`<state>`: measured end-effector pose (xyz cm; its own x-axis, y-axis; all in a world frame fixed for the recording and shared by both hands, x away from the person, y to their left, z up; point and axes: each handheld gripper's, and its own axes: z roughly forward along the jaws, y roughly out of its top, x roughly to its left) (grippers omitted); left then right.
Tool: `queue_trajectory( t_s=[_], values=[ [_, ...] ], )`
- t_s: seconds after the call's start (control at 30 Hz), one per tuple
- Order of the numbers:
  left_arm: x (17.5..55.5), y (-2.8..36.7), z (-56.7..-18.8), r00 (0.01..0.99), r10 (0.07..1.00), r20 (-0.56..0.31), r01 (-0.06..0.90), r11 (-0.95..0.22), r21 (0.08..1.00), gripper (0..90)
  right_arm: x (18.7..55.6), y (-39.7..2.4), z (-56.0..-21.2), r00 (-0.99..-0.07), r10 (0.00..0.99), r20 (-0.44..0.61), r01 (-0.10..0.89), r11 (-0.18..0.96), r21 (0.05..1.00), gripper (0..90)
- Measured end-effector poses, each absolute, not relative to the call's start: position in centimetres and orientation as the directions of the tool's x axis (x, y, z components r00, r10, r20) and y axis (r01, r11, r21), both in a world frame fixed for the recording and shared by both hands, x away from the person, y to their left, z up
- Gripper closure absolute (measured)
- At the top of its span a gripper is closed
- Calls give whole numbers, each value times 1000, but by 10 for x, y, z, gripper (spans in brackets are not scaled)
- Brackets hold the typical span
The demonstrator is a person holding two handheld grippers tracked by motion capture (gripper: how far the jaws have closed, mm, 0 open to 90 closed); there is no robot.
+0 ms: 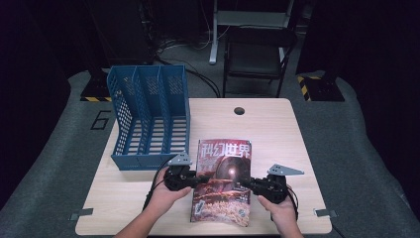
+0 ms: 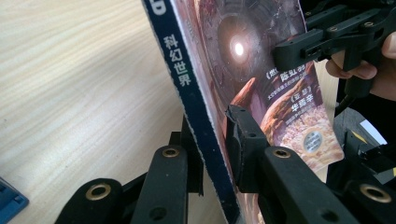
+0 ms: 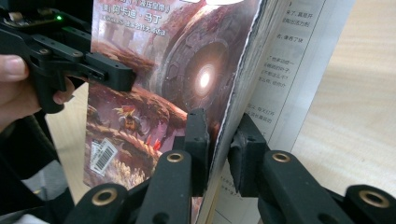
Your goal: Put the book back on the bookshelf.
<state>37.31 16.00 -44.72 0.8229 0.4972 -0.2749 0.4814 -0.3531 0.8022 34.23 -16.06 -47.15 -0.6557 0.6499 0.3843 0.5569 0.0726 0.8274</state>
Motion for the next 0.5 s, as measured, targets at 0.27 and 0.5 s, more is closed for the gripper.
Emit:
queue_trajectory(
  t_s=[0.27,0.5],
  values=[
    [372,165,-436,824,512,-242,447,-326,833,799,334,-151,-454,-689,692,215,421,140,896,824],
    [370,169,-428,829,522,-203,408,-316,856,824,326,-143,-441,-695,712,95,306,174,936,848]
  ],
)
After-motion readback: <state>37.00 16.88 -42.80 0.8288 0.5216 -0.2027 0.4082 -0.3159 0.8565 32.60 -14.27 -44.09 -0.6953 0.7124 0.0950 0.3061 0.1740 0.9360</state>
